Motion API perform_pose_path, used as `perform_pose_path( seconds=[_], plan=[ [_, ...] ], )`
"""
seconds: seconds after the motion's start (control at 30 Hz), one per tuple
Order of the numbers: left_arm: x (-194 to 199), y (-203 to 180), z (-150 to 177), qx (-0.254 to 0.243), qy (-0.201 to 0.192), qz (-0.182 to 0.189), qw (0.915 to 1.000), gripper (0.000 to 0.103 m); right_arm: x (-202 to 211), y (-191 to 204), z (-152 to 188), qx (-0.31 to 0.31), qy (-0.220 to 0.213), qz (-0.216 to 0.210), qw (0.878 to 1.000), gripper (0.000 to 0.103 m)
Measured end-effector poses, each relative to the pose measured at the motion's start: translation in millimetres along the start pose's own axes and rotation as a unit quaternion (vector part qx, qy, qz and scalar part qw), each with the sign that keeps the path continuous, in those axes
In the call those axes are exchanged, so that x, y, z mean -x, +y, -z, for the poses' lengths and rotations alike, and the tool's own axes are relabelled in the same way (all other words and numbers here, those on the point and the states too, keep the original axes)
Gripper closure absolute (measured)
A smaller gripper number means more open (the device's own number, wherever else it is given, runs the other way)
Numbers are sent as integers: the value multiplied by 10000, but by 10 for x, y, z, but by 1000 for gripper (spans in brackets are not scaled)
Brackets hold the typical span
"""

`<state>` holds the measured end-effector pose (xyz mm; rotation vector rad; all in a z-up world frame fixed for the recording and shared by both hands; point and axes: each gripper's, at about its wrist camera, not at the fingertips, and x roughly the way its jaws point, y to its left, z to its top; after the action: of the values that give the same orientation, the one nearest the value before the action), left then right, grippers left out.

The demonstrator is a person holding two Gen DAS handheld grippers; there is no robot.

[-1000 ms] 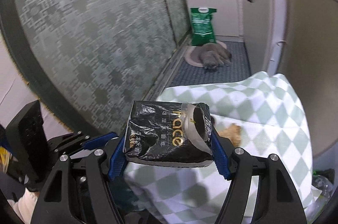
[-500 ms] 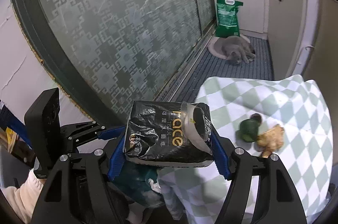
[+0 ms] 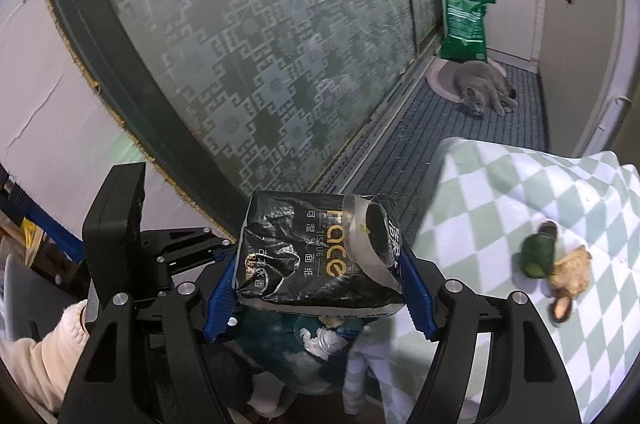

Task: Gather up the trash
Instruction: 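Carry the lid over the green bin and open the left tool while the right tool carries the packet, then open the right tool over the green bin to drop the black packet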

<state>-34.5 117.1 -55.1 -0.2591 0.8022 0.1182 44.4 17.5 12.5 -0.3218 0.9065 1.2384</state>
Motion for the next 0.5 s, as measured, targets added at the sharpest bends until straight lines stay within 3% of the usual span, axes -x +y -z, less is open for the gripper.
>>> perform_pose_path(
  seconds=[0.17, 0.33, 0.5],
  plan=[
    [26, 42, 24, -28, -28, -31, 10000, 70, -82, 90, -16, 73, 90, -72, 9999, 31],
    [151, 82, 21, -1, -254, 85, 9996, 79, -212, 158, -25, 142, 283, -161, 9994, 30],
    [252, 200, 5, 240, -493, 27, 9985, 80, -326, 214, 3, 148, 516, -333, 9980, 30]
  ],
)
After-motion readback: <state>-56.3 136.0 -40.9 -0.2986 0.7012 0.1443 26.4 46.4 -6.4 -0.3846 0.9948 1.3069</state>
